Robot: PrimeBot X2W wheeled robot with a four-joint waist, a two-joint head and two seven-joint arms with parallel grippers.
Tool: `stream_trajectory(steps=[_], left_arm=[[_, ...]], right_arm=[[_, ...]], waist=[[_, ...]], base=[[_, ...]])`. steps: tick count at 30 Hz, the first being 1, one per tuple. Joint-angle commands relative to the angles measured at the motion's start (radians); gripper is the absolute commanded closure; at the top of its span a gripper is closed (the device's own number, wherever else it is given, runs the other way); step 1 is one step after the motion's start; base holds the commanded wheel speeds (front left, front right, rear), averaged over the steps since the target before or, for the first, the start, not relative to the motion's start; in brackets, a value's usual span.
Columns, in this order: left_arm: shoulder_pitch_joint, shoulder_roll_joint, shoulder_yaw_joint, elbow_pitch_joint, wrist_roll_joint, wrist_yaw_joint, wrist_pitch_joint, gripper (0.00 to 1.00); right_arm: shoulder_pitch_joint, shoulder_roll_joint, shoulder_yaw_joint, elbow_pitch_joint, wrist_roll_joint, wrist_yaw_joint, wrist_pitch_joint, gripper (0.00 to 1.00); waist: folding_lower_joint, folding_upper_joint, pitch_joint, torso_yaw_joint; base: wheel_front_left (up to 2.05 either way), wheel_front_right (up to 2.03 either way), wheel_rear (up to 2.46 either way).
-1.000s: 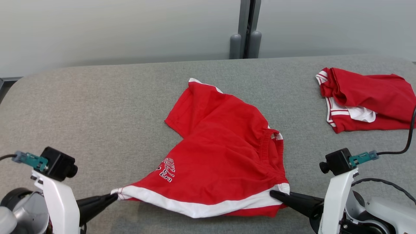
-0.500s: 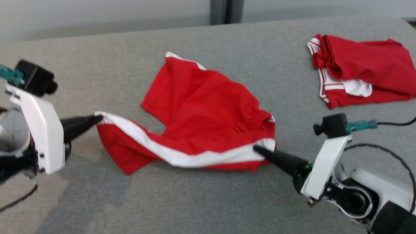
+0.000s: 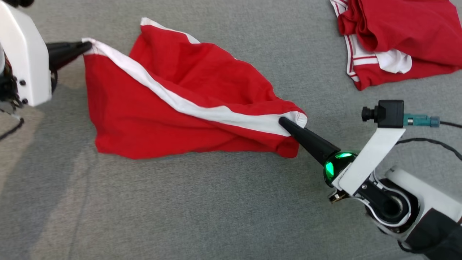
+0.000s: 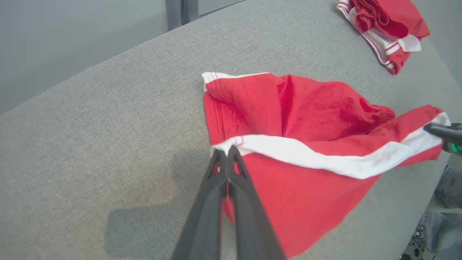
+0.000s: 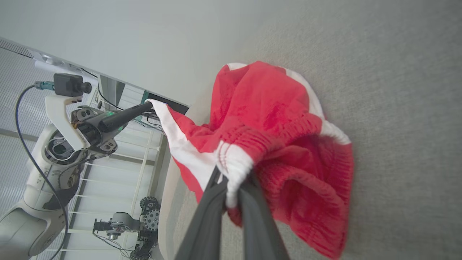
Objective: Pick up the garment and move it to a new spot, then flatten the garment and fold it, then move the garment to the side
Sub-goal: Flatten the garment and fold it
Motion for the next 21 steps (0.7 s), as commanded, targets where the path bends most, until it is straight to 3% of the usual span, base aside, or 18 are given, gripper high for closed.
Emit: stream_trajectory(steps=[1,12,21], left_arm=[[-0.031,-0.004,0.007,0.024,0.019,-0.008,0.006,1.00],[-0.135,-0.055,0.014,0.188,0.064,-0.040,0.027,1.00],[-0.169,-0.088,0.004,0.302,0.102,-0.059,-0.003,1.00]], right_arm=[[0.024,0.003,-0.013,-0.020,0.006,0.001,-0.021,1.00],[0.083,0.040,-0.091,-0.069,-0.008,0.001,-0.086,1.00],[0.079,0.106,-0.106,-0.035,-0.032,0.001,-0.069,1.00]], waist=[[0.0000,0.0000,0.025,-0.024],[0.0000,0.0000,0.087,-0.091],[0.0000,0.0000,0.119,-0.140]], base=[[0.00,0.00,0.00],[0.00,0.00,0.00],[0.00,0.00,0.00]])
